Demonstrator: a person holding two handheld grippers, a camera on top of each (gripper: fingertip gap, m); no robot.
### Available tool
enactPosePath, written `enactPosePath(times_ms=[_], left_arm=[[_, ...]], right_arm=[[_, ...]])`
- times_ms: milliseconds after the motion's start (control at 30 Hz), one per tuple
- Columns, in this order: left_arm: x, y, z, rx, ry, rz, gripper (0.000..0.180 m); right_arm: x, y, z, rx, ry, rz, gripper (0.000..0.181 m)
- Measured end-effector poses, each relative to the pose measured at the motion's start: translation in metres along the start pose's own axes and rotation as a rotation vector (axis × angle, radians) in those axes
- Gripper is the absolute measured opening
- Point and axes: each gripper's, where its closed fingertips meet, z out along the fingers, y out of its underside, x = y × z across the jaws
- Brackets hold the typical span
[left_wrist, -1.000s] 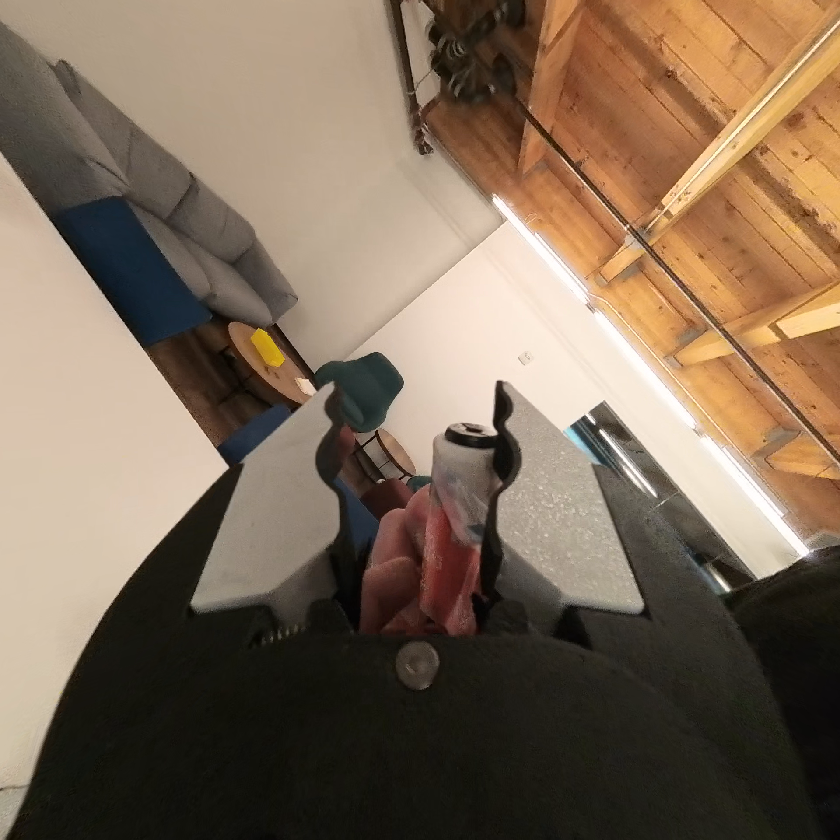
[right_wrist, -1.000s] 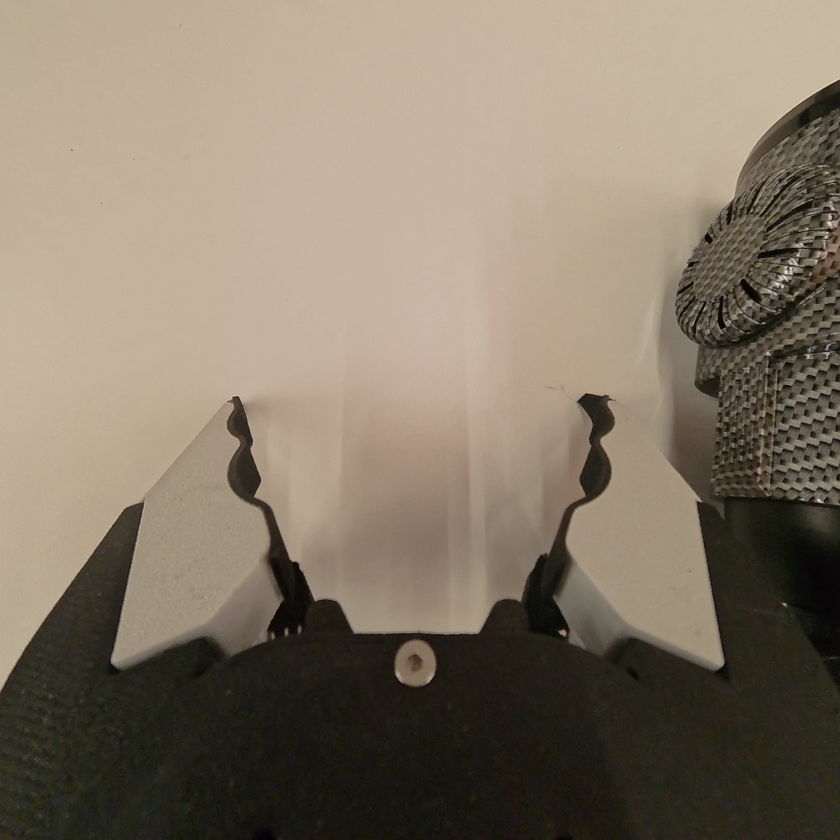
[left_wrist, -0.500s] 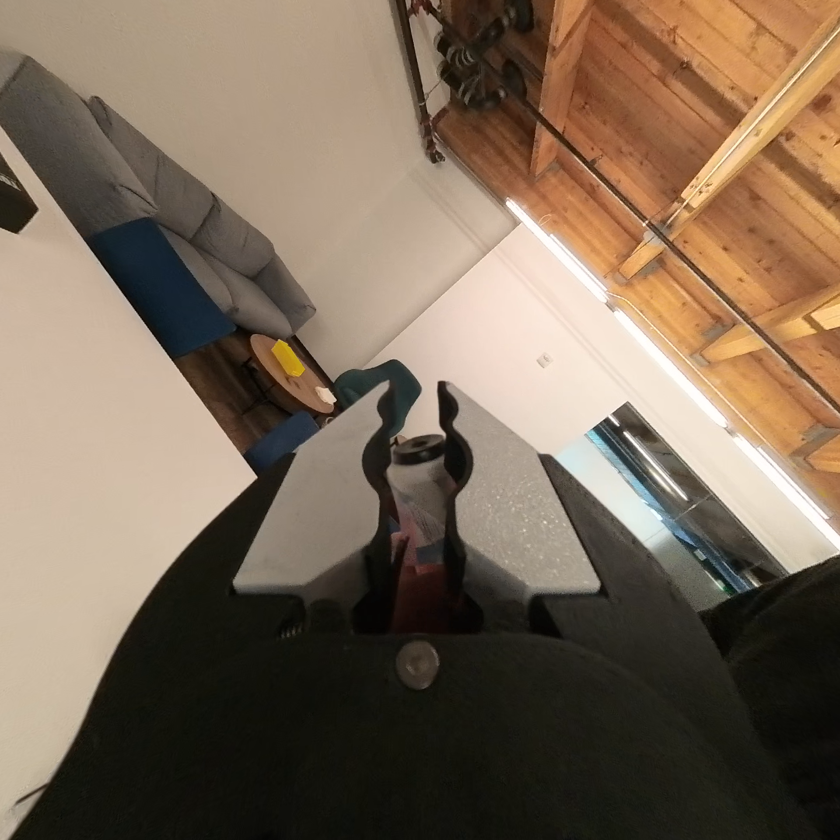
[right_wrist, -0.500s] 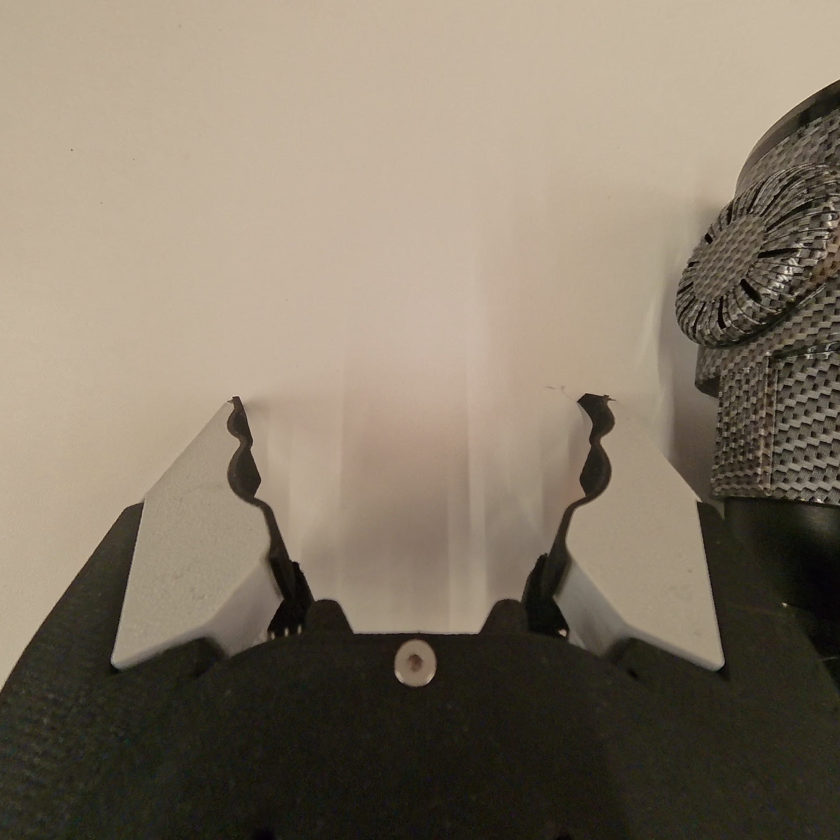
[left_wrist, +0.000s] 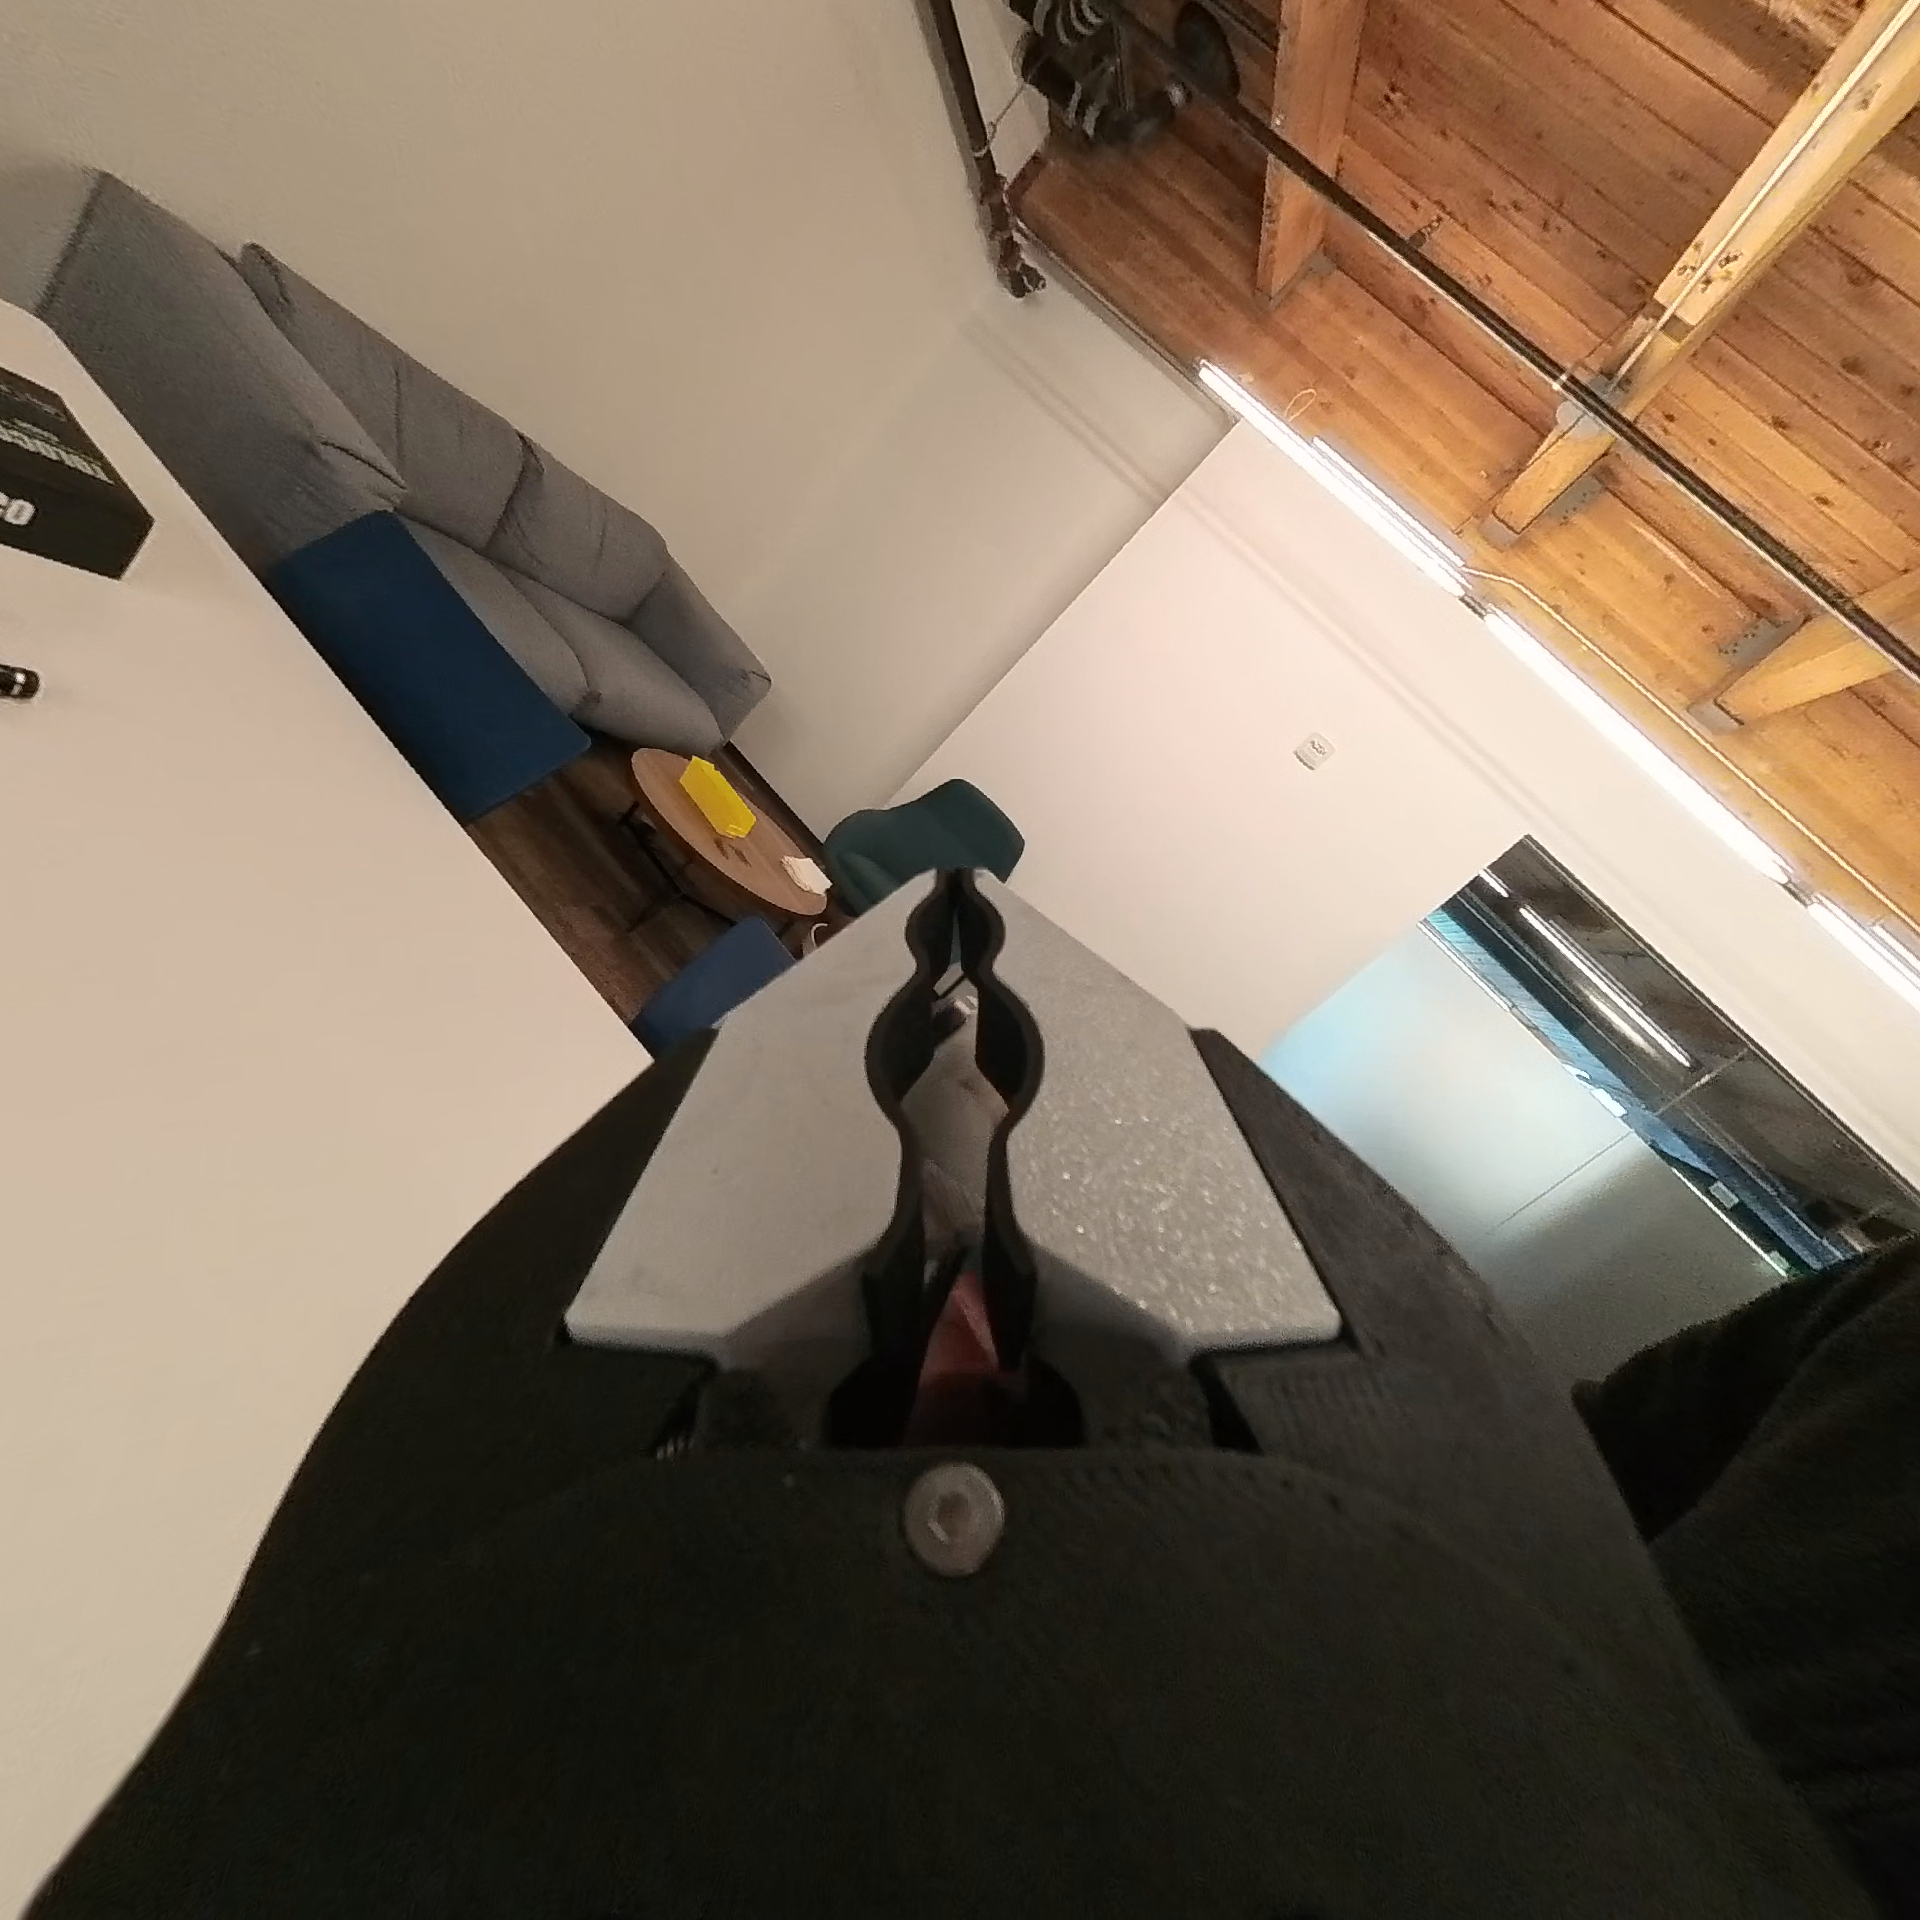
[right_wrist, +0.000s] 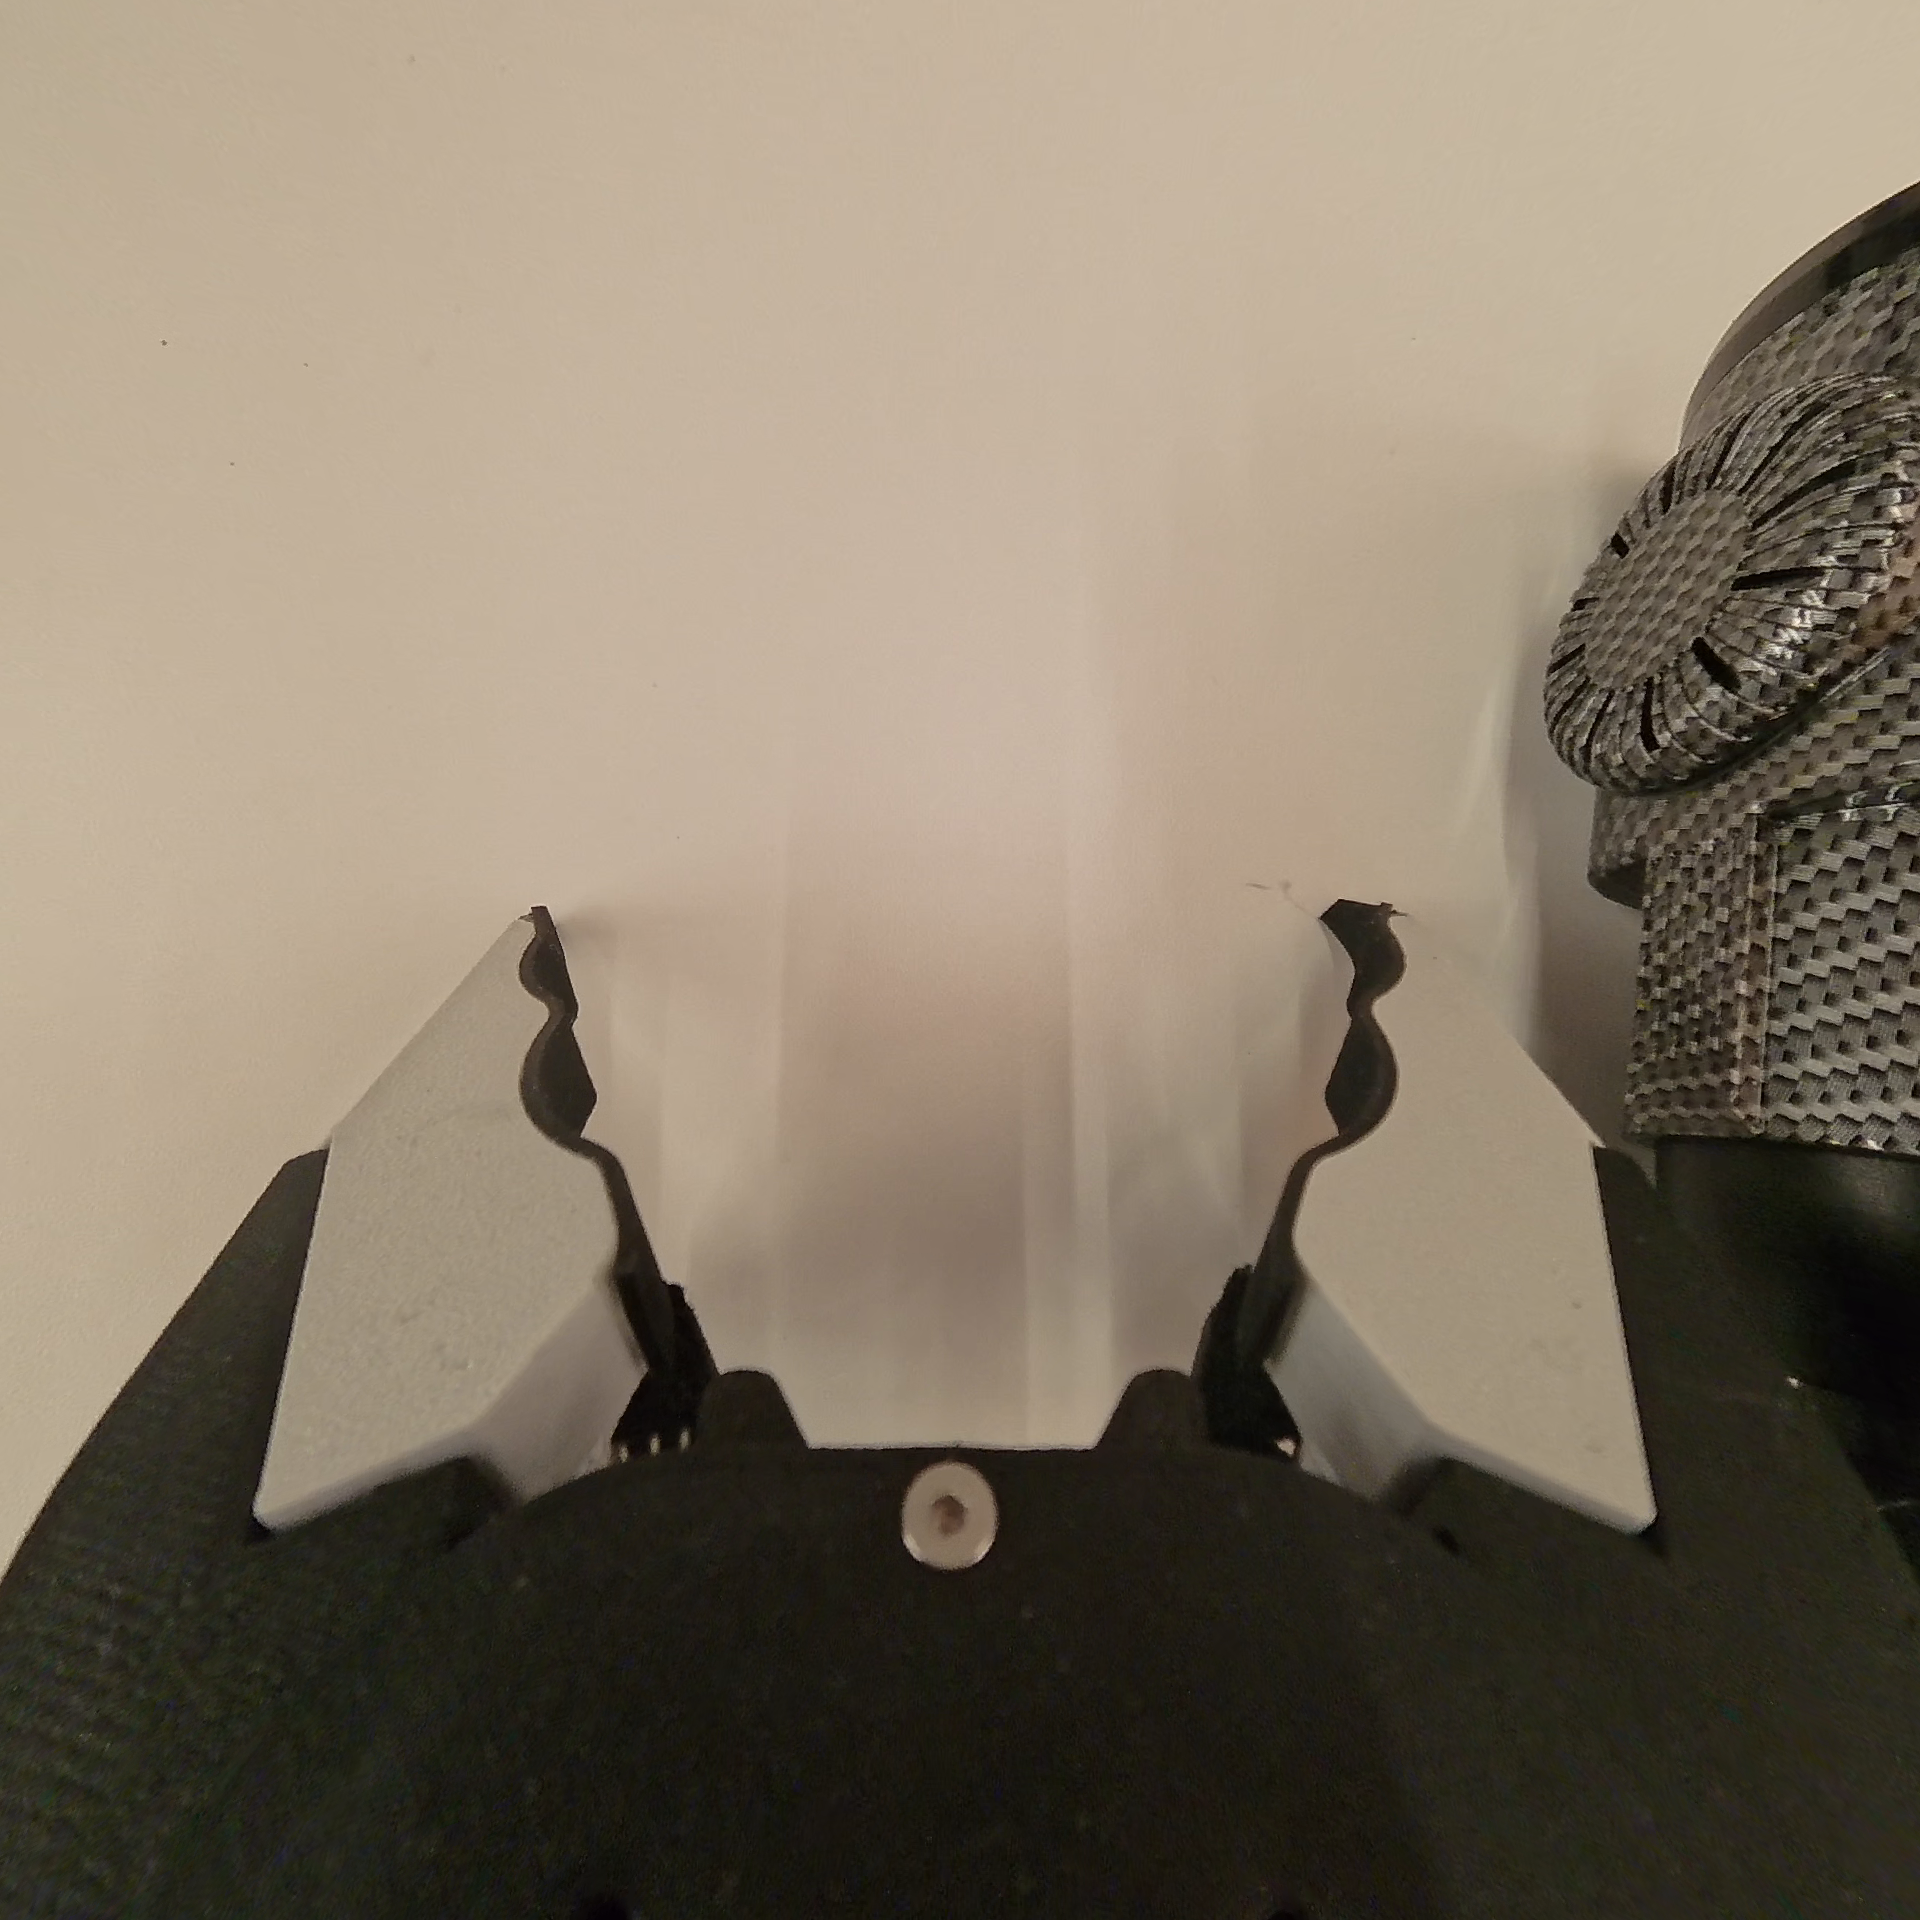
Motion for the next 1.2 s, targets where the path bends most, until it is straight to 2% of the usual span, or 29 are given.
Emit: enactPosePath(times_ms=[333, 433, 500, 567, 633, 667, 767, 867, 967, 1067, 1133, 1200], left_arm=[[0.008, 0.001, -0.001, -0.002, -0.001, 0.071, 0.0], [0.0, 0.005, -0.003, -0.034, -0.072, 0.134, 0.0], [0.01, 0.002, -0.004, -0.013, -0.012, 0.103, 0.0], [0.021, 0.0, -0.002, -0.038, -0.021, 0.179, 0.0], [0.014, 0.002, -0.006, -0.076, -0.015, 0.127, 0.0], [0.012, 0.007, -0.009, -0.111, 0.022, 0.07, 0.003], [0.013, 0.018, -0.019, -0.155, 0.052, 0.039, 0.029], [0.02, 0.031, -0.018, -0.223, 0.091, 0.024, 0.03], [0.024, 0.033, -0.014, -0.237, 0.127, -0.021, 0.017], [0.026, 0.03, -0.015, -0.21, 0.158, -0.057, 0.012], [0.029, 0.028, -0.017, -0.187, 0.17, -0.04, 0.0], [0.031, 0.026, -0.017, -0.18, 0.173, -0.036, 0.0]], right_arm=[[0.0, 0.0, 0.0, 0.0, 0.0, 0.0, 0.144], [0.0, 0.0, 0.0, 0.0, 0.0, 0.0, 0.144], [0.0, 0.0, 0.0, 0.0, 0.0, 0.0, 0.144], [0.0, 0.0, 0.0, 0.0, 0.0, 0.0, 0.144], [0.0, 0.0, 0.0, 0.0, 0.0, 0.0, 0.144], [0.0, 0.0, 0.0, 0.0, 0.0, 0.0, 0.144], [0.0, 0.0, 0.0, 0.0, 0.0, 0.0, 0.144], [0.0, 0.0, 0.0, 0.0, 0.0, 0.0, 0.144], [0.0, 0.0, 0.0, 0.0, 0.0, 0.0, 0.144], [0.0, 0.0, 0.0, 0.0, 0.0, 0.0, 0.144], [0.0, 0.0, 0.0, 0.0, 0.0, 0.0, 0.144], [0.0, 0.0, 0.0, 0.0, 0.0, 0.0, 0.144]])
